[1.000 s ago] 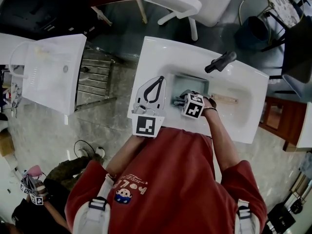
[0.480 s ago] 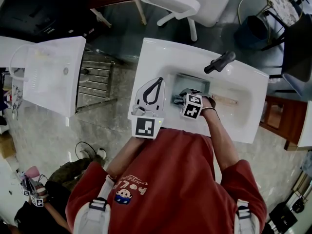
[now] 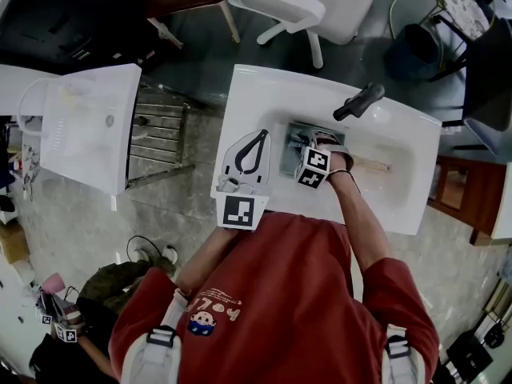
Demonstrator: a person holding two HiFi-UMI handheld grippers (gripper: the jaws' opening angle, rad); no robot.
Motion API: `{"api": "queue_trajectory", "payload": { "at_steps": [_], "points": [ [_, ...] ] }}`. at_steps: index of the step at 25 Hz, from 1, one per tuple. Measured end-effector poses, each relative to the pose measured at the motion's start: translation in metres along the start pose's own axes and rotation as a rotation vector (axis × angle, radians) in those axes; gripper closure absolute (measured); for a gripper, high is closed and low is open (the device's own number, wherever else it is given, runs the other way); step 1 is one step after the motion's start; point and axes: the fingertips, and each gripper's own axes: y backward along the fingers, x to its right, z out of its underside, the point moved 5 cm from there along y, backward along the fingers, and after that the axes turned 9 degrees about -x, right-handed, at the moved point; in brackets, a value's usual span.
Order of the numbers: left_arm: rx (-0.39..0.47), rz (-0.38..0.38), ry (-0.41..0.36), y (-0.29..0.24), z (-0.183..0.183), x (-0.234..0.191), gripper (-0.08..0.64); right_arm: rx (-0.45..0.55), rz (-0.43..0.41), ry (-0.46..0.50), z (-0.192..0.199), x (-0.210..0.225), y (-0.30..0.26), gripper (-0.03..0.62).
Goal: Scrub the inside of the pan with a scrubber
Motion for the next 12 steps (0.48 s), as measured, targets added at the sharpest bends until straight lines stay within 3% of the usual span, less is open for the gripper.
{"api": "queue_trajectory", "payload": {
  "at_steps": [6, 12],
  "points": [
    [-0.006, 0.004, -0.005, 0.0, 0.0, 0.002, 0.552, -0.03, 0.136, -0.03, -0.001, 0.013, -0.009, 0.43],
    [-0.005, 0.005, -0.009, 0.001, -0.001, 0.002, 0.552, -0.034, 0.135, -0.037, -0.001, 0.014, -0.01, 0.43]
  ]
}}
